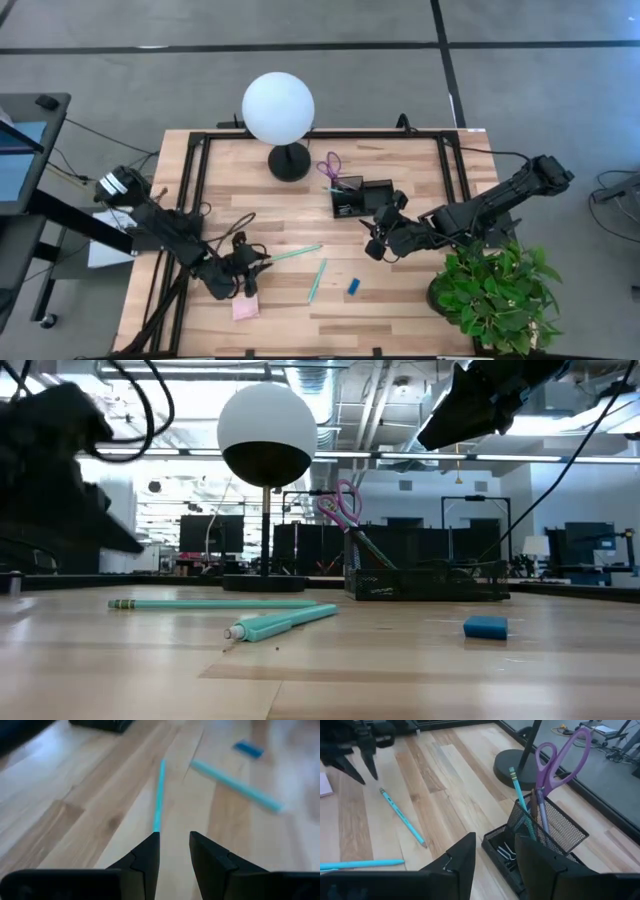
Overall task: Pick and place office supplies into organizer
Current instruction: Put the left light blue pencil into the black desk organizer
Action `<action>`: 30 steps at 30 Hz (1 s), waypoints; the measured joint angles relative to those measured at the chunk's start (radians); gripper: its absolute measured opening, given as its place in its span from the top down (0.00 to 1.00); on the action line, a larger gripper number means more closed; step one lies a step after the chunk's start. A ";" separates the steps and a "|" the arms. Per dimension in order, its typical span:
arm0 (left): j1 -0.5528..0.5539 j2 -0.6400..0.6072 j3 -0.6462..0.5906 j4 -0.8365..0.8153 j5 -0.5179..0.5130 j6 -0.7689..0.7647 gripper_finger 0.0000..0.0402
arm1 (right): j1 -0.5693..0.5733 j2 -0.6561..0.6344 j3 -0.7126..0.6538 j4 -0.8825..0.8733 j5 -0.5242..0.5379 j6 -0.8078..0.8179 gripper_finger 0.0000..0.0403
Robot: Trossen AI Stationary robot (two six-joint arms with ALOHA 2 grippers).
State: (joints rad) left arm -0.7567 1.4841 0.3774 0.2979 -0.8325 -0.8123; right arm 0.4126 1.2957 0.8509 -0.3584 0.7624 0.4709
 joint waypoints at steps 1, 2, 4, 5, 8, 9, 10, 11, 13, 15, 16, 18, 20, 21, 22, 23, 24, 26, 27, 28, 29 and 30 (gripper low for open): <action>0.000 0.029 0.006 -0.002 0.000 0.004 0.74 | 0.000 0.000 0.000 0.000 -0.002 0.000 0.67; 0.000 0.058 0.014 -0.003 -0.001 0.015 0.74 | 0.000 0.000 0.000 0.000 -0.002 0.000 0.67; 0.000 0.114 0.027 0.001 -0.023 0.047 0.74 | 0.000 0.000 0.000 0.000 -0.002 0.000 0.67; 0.000 0.140 0.030 0.001 -0.037 0.058 0.74 | 0.000 0.000 0.000 0.000 -0.002 0.000 0.67; 0.003 0.207 0.032 0.002 -0.068 0.037 0.74 | 0.000 0.000 0.000 0.000 -0.002 0.000 0.67; 0.005 0.222 0.032 0.003 -0.073 0.016 0.74 | 0.000 0.000 0.000 0.000 -0.002 0.000 0.67; 0.005 0.236 0.032 0.006 -0.078 -0.004 0.74 | 0.000 0.000 0.000 0.000 -0.003 0.000 0.67; 0.004 0.246 0.033 0.010 -0.084 -0.020 0.74 | 0.000 0.000 0.000 0.000 -0.003 0.000 0.67; 0.004 0.259 0.033 0.016 -0.093 -0.051 0.74 | 0.000 0.000 0.000 0.000 -0.003 0.000 0.67; 0.003 0.266 0.034 0.018 -0.098 -0.076 0.74 | 0.000 0.000 0.000 0.000 -0.003 0.000 0.67; 0.003 0.267 0.034 0.017 -0.099 -0.087 0.74 | 0.000 0.000 0.000 0.000 -0.003 0.000 0.67; 0.004 0.267 0.034 0.016 -0.100 -0.089 0.74 | 0.000 0.000 0.000 0.000 -0.003 0.000 0.67; 0.010 0.267 0.034 0.017 -0.099 -0.070 0.74 | 0.000 0.000 0.000 0.000 -0.003 0.000 0.67; 0.016 0.267 0.034 0.018 -0.096 -0.066 0.74 | 0.000 0.000 0.000 0.000 -0.003 0.000 0.67; 0.024 0.267 0.034 0.018 -0.088 -0.066 0.74 | 0.000 0.000 0.000 0.000 -0.003 0.000 0.67; 0.033 0.267 0.034 0.018 -0.078 -0.064 0.74 | 0.000 0.000 0.000 0.000 -0.003 0.000 0.67; 0.043 0.267 0.034 0.020 -0.069 -0.058 0.74 | 0.000 0.000 0.000 0.000 -0.003 0.000 0.67; 0.065 0.267 0.034 0.026 -0.055 -0.029 0.74 | 0.000 0.000 0.000 0.000 -0.003 -0.001 0.67; 0.079 0.267 0.034 0.028 -0.044 -0.013 0.74 | 0.000 0.000 0.000 0.000 -0.003 -0.003 0.67; 0.094 0.266 0.033 0.038 -0.028 0.000 0.74 | 0.000 0.000 0.000 0.000 -0.003 -0.005 0.67; 0.108 0.266 0.027 0.062 -0.011 0.015 0.74 | 0.000 0.000 0.000 0.000 -0.003 -0.005 0.67; 0.121 0.266 0.018 0.094 0.009 0.033 0.74 | 0.000 0.000 0.000 0.000 -0.003 -0.006 0.67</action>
State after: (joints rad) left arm -0.6358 1.7504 0.3950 0.3922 -0.8240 -0.7794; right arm 0.4122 1.2957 0.8509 -0.3588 0.7589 0.4650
